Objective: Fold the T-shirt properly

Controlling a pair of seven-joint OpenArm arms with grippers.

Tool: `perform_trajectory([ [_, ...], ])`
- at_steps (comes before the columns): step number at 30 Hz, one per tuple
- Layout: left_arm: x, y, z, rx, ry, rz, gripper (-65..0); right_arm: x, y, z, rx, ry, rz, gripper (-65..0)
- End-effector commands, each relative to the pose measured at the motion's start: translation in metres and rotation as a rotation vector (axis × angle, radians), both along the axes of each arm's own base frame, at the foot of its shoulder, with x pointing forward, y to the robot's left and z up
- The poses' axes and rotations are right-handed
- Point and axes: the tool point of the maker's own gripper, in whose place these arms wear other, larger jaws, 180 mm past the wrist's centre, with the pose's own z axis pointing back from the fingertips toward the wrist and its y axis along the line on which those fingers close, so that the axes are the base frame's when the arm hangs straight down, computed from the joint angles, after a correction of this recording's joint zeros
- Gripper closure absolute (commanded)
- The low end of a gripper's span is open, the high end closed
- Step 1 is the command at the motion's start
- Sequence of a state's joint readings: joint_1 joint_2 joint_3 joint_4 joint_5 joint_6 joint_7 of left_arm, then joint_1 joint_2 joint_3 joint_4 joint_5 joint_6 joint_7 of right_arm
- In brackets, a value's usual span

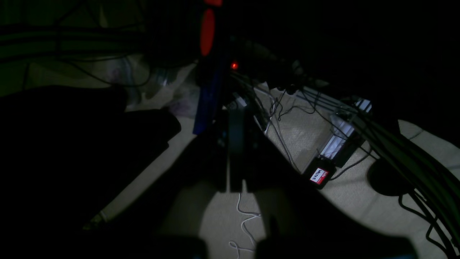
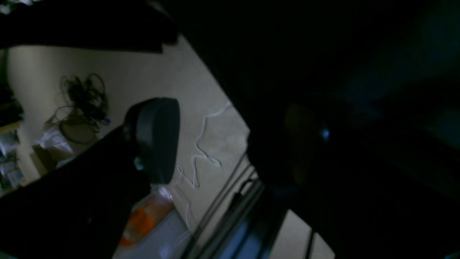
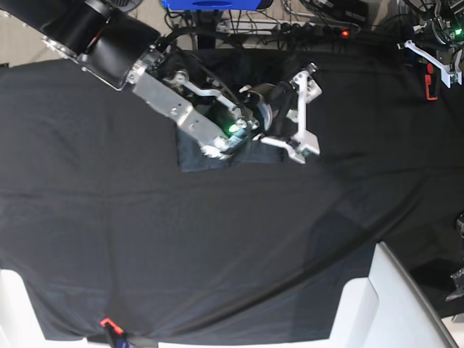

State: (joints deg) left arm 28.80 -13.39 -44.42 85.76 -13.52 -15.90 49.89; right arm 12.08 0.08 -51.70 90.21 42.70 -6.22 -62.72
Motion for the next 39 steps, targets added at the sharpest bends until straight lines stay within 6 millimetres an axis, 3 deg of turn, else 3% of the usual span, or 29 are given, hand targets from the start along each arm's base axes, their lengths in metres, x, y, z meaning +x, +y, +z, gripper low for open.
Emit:
perform_trajectory([
  [1,0.001,0.011,0.01,0.036,-0.01,-0.004,0.0,0.023,-0.014,0.015,0.034,-0.049,-0.064,-43.1],
  [3,0.0,0.012,0.01,0.039,-0.007,-0.005,0.0,0.044,-0.045,0.023,0.064,-0.061,-0.198,-42.2],
  [4,0.0,0.013,0.011,0.039,-0.007,-0.004,0.0,0.054,-0.065,0.024,0.075,-0.056,-0.285,-38.4],
  [6,0.0,0.013,0.011,0.039,-0.007,-0.004,0.0,0.072,-0.107,0.022,0.081,-0.044,-0.455,-23.3],
  [8,0.001,0.013,0.011,0.041,-0.009,-0.006,0.0,0.085,-0.145,0.017,0.074,-0.028,-0.594,-2.4],
  [9,0.002,0.012,0.012,0.041,-0.012,-0.007,0.0,0.087,-0.157,0.014,0.066,-0.019,-0.634,0.0],
  [12,0.007,0.01,0.012,0.039,-0.022,-0.011,0.0,0.082,-0.179,0.003,0.032,-0.005,-0.686,-3.9],
  [14,0.008,0.009,0.011,0.035,-0.024,-0.014,0.0,0.077,-0.182,-0.001,0.019,0.004,-0.684,-0.8],
  [20,0.011,0.008,0.011,0.034,-0.031,-0.013,0.0,0.066,-0.184,-0.025,-0.018,0.081,-0.695,-0.2],
  [28,0.009,0.008,0.011,0.034,-0.026,-0.013,0.0,0.051,-0.149,-0.047,-0.038,0.121,-0.592,-0.2],
  [32,0.008,0.009,0.01,0.034,-0.025,-0.01,0.0,0.047,-0.143,-0.061,-0.062,0.139,-0.572,-0.2],
  [39,0.006,0.01,0.01,0.034,-0.021,-0.003,0.0,0.051,-0.141,-0.059,-0.057,0.13,-0.567,-0.2],
])
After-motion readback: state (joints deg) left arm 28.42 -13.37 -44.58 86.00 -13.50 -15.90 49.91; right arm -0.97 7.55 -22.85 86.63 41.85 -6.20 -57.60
